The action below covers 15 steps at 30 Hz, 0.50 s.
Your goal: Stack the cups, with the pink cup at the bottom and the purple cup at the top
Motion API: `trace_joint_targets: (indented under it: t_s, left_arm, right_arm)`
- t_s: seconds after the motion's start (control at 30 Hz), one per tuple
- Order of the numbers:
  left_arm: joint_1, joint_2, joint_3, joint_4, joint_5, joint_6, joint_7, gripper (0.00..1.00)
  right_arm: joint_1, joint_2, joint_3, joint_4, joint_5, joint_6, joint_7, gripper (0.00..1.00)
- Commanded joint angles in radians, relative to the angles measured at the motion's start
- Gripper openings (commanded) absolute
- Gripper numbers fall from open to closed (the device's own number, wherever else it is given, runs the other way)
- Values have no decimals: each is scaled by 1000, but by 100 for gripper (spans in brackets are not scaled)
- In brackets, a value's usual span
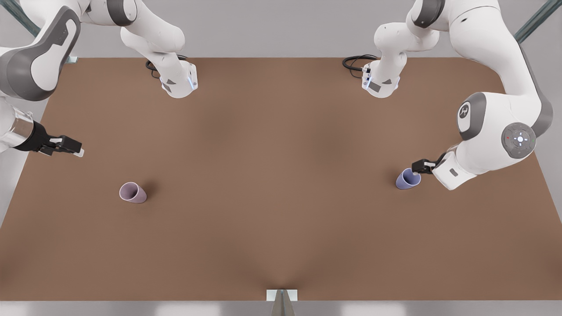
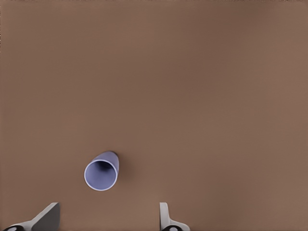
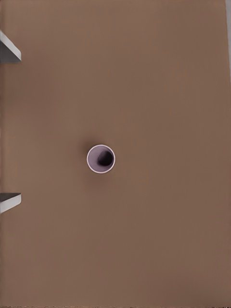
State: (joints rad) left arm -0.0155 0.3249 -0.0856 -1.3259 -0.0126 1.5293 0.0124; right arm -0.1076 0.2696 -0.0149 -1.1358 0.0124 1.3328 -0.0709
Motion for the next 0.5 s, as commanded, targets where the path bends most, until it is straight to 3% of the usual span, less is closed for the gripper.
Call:
trace_joint_targets:
  t_s: [0.0,0.13,0.27,0.37,0.43,0.47]
  left_arm:
    - [2,-1,3,0,2,22,-8,100]
    - [0,-1,4,-3,2,17,-9,100]
    - [-1,-1,14,-12,2,14,-8,100]
    - [0,0,26,-13,2,15,-8,100]
    - [0,2,29,-15,2,14,-6,100]
    - [0,2,29,-16,0,12,-6,100]
  right_arm:
    - [3,-1,3,1,-12,0,-27,100]
    - [3,54,3,-82,-11,20,-43,100]
    - [-17,83,3,-212,21,170,-188,100]
    - [-38,42,-16,-449,23,451,-320,100]
    - [-37,75,-22,-464,23,491,-316,100]
    - [-37,76,-23,-539,24,618,-314,100]
